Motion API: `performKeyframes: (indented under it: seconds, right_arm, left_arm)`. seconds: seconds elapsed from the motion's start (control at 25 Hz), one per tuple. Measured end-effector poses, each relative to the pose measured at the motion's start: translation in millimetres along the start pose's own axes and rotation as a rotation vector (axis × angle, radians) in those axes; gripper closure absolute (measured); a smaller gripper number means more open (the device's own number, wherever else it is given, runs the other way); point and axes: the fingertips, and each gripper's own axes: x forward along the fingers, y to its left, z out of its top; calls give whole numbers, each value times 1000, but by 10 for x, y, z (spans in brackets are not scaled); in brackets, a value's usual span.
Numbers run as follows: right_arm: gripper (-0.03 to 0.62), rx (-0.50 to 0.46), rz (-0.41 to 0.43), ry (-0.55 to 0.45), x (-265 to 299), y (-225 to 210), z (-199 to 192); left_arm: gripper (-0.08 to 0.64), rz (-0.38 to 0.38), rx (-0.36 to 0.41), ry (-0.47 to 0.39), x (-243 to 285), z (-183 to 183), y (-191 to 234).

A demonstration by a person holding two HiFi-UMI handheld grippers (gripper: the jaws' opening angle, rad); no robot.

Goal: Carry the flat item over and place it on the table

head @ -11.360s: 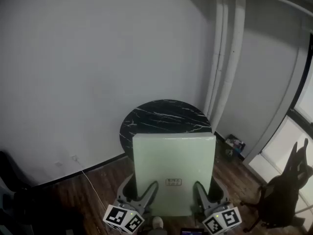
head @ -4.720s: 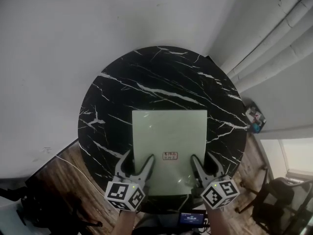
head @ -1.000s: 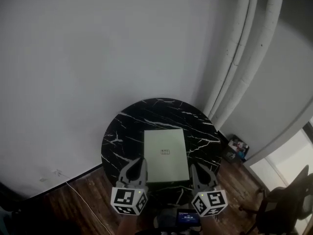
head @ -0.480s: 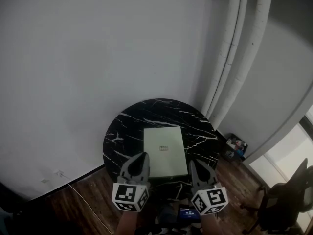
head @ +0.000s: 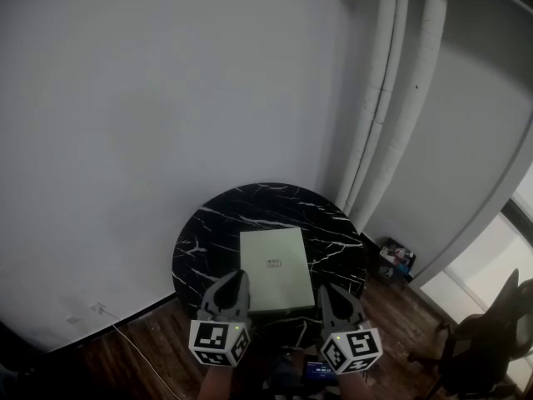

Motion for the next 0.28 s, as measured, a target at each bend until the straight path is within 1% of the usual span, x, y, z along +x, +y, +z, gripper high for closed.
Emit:
performKeyframes:
  seconds: [0.28]
  right_arm:
    - [574,-2,2,4,-5,-18,-7]
  left_arm:
    - [548,-14,-1,19,-28,-88,-49]
